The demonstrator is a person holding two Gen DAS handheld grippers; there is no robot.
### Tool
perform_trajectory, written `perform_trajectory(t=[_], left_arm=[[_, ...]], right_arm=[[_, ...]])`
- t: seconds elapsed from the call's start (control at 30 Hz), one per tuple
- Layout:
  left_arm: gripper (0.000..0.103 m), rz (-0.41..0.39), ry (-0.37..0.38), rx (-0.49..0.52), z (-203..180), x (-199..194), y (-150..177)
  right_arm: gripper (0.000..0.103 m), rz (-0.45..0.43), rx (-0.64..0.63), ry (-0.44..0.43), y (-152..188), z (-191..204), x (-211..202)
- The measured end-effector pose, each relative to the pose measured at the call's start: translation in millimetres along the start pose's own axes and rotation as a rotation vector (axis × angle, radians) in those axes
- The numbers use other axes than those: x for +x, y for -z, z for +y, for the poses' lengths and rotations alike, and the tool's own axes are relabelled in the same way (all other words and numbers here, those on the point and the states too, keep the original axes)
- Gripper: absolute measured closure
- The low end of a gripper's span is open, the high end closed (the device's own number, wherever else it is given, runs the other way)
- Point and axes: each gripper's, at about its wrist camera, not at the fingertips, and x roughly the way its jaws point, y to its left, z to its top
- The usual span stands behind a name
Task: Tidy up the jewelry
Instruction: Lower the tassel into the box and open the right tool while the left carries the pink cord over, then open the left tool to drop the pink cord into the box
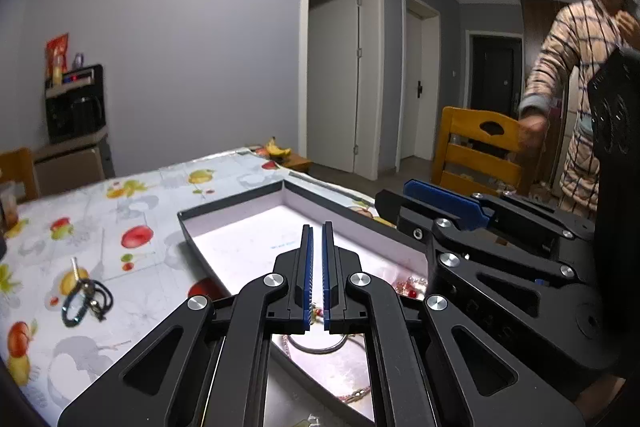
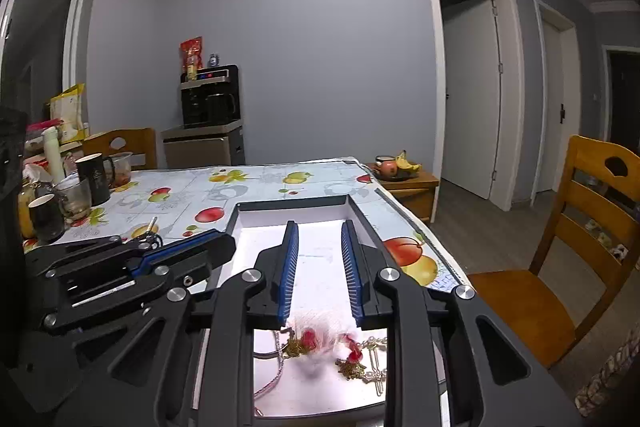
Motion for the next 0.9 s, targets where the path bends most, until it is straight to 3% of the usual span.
perform_trajectory(t=[0.33,0.9], left_arm=[[0.100,-0.001,-0.023,-0.013,2,-2,0],[0.085,-0.013,-0.067,-0.025,11,-5,1]], right_arm=[[0.080,-0.002,0.001,0.034,1,-1,1],[0.080,-0.004,0.006,0.048,1,-3,1]])
